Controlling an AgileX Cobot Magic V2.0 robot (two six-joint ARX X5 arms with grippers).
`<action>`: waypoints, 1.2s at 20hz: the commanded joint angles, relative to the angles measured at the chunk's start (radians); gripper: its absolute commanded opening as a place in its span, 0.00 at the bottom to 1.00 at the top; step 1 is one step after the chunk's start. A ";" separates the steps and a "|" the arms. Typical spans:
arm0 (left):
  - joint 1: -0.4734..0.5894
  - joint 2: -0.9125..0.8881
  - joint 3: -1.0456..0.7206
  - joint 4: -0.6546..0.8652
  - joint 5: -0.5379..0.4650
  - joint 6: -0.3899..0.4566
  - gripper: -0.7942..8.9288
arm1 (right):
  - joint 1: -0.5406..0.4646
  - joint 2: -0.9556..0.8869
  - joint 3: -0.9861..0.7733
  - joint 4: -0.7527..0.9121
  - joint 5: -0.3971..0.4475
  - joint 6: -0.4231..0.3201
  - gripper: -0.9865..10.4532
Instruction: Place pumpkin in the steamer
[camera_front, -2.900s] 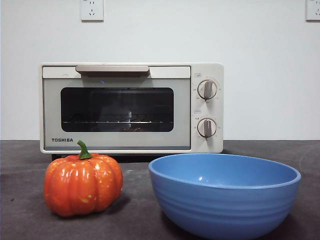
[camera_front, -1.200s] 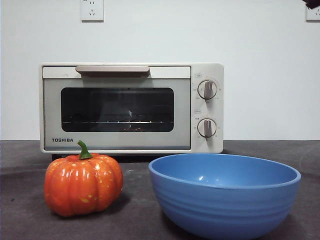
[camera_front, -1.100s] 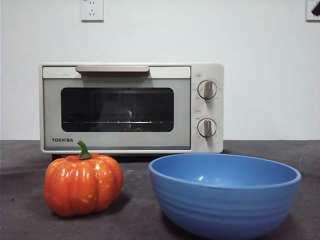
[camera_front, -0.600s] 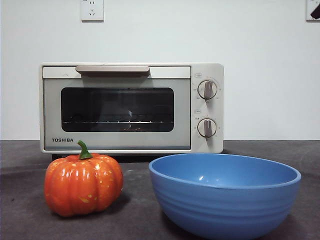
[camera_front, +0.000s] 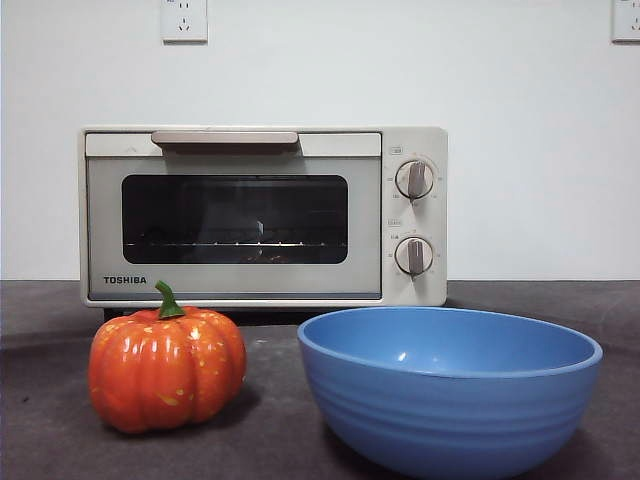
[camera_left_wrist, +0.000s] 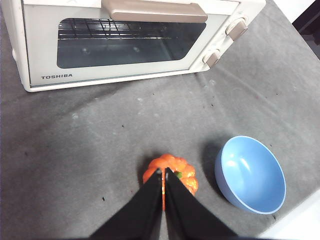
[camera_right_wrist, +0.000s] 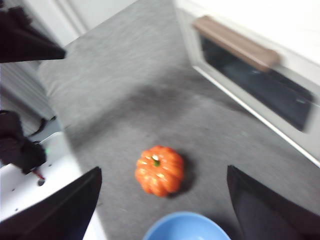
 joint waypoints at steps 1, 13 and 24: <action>-0.002 0.005 0.018 0.010 0.005 0.017 0.10 | 0.078 0.092 0.040 0.039 0.009 -0.001 0.44; -0.002 0.005 0.018 0.010 0.005 0.017 0.10 | 0.304 0.466 0.047 0.214 0.184 -0.040 0.47; -0.002 0.005 0.018 0.011 0.005 0.018 0.10 | 0.368 0.653 0.047 0.264 0.269 -0.040 0.51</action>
